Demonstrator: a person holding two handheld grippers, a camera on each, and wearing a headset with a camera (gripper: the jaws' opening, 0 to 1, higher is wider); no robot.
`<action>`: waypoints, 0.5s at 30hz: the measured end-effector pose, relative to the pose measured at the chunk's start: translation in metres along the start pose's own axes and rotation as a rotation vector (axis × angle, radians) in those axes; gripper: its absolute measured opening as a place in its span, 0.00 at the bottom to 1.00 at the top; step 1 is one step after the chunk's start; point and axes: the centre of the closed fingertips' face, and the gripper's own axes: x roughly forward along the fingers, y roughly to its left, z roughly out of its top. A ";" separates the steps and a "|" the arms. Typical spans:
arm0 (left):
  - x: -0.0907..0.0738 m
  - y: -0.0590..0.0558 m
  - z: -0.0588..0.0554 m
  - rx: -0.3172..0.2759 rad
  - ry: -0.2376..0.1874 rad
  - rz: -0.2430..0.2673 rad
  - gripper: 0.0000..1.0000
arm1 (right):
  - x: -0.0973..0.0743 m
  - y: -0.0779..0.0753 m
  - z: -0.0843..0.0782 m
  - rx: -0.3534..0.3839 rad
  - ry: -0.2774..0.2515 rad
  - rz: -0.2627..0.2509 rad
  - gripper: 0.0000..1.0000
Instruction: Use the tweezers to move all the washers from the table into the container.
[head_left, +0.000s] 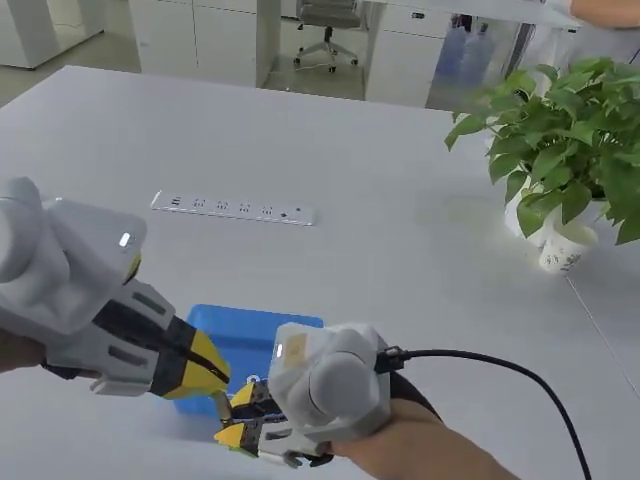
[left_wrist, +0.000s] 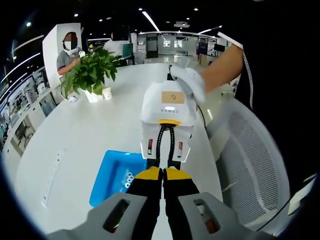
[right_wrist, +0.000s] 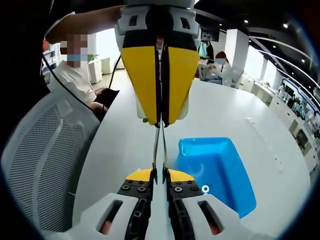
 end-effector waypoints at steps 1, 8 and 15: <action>0.000 -0.001 -0.001 0.002 0.002 0.003 0.03 | 0.001 0.001 0.000 0.003 -0.003 0.000 0.11; 0.005 -0.012 -0.011 0.002 0.015 0.000 0.03 | 0.009 0.013 -0.006 0.008 0.000 0.022 0.11; 0.007 -0.018 -0.019 0.000 0.025 -0.005 0.03 | 0.016 0.020 -0.010 0.022 0.003 0.037 0.11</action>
